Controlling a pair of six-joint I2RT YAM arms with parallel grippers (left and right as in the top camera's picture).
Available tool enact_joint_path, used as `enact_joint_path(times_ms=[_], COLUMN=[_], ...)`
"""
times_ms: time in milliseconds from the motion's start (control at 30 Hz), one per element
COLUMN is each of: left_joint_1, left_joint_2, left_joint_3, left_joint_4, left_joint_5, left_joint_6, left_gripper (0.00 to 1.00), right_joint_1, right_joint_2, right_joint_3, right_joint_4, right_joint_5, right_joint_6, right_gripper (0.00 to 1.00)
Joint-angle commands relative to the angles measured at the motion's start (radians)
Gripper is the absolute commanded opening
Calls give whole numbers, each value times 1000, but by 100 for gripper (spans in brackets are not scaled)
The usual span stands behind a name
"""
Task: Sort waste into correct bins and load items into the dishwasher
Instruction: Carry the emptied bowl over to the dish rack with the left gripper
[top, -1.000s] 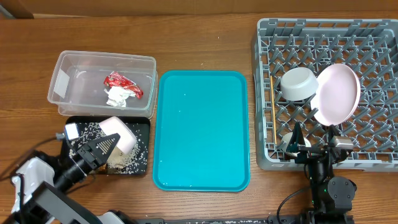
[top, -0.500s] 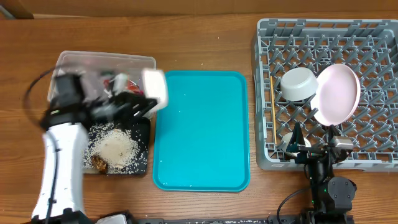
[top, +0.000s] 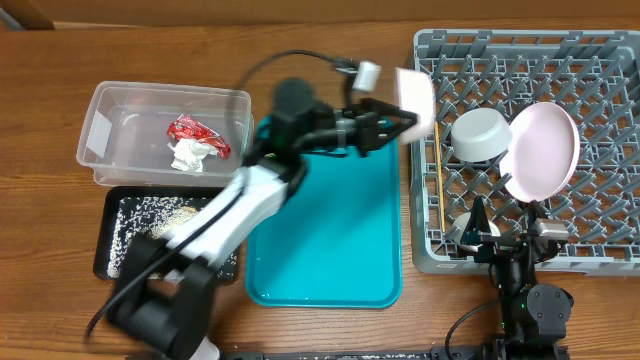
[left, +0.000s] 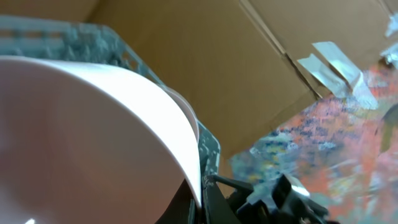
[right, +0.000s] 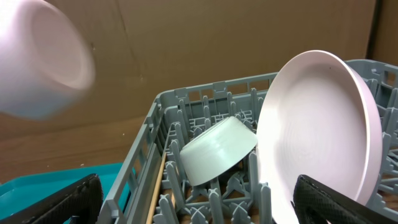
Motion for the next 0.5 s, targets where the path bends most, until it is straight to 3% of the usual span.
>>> enact_joint_path(times_ms=[0, 233, 467], left_joint_1=[-49, -87, -78], left_joint_2=[135, 307, 352], left_joint_3=[130, 323, 329], left_joint_4=[15, 15, 8], left_joint_5=[-29, -29, -76], left_joint_6=[-138, -101, -105], left_gripper=[4, 4, 4], right_joint_1=[-6, -6, -6], right_joint_2=[-8, -8, -8], right_joint_3=[-10, -10, -10], right_joint_4=[4, 3, 4], right_joint_5=[-2, -2, -2], right_joint_6=[0, 0, 0], right_gripper=[100, 100, 100])
